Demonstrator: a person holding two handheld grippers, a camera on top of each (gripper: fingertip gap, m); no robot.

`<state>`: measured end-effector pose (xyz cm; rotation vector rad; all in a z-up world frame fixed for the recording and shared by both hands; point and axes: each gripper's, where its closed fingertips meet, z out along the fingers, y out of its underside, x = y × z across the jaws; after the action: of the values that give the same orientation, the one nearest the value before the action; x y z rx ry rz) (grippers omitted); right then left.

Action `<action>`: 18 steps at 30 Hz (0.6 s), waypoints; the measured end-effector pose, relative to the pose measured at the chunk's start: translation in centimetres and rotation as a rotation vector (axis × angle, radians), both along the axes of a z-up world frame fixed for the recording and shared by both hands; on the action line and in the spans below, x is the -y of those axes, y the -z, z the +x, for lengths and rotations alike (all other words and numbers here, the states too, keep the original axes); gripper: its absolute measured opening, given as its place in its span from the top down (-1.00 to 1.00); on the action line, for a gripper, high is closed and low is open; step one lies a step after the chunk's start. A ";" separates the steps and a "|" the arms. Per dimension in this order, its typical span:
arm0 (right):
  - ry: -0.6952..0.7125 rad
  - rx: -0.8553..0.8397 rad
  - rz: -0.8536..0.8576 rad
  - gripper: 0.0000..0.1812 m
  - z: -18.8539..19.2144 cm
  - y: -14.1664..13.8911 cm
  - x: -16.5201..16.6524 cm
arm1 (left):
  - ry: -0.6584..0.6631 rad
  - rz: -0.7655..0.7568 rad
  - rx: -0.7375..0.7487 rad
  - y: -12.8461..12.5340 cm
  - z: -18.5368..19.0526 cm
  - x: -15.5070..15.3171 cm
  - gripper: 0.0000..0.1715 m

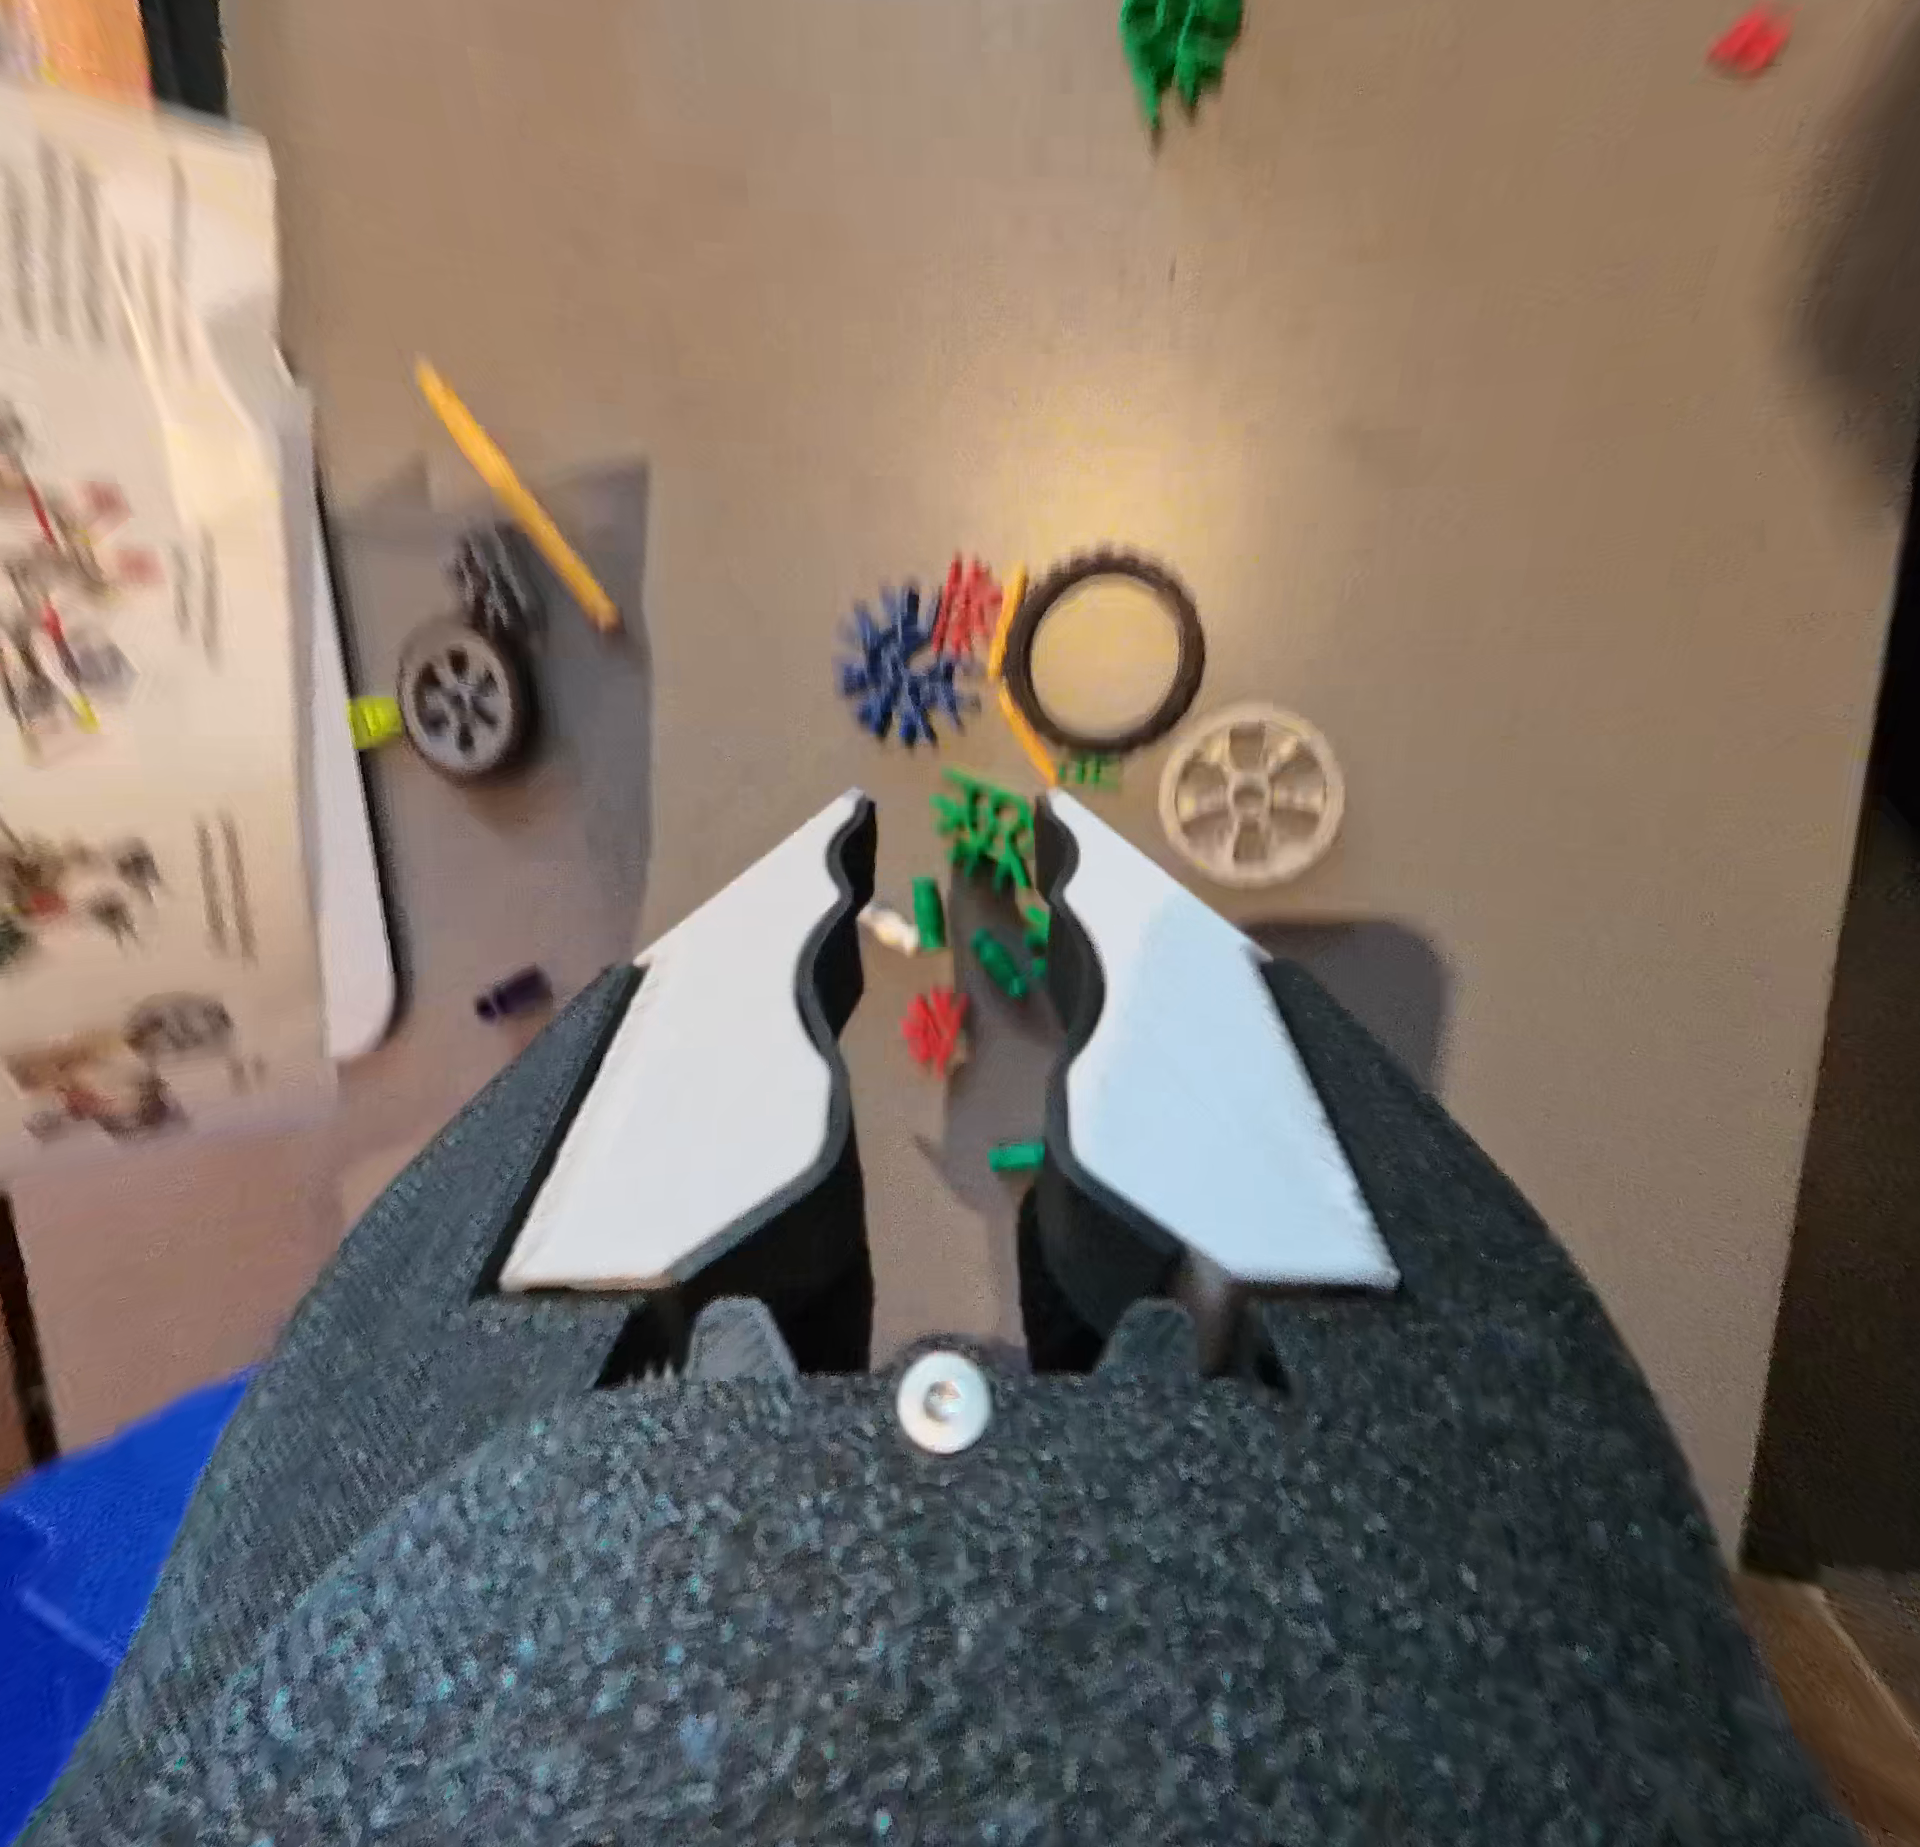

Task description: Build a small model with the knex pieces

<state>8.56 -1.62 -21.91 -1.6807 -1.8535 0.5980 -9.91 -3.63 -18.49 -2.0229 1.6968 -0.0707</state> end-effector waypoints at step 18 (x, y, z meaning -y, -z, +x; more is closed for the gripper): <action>0.028 -0.002 0.008 0.84 -0.5 0.1 0.5 | -0.067 -0.041 0.013 3.5 -2.7 -0.8 0.85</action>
<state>8.09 -2.15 -22.04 -1.6970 -1.8257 0.5800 -12.64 -2.85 -22.02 -2.1033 1.6309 -0.0961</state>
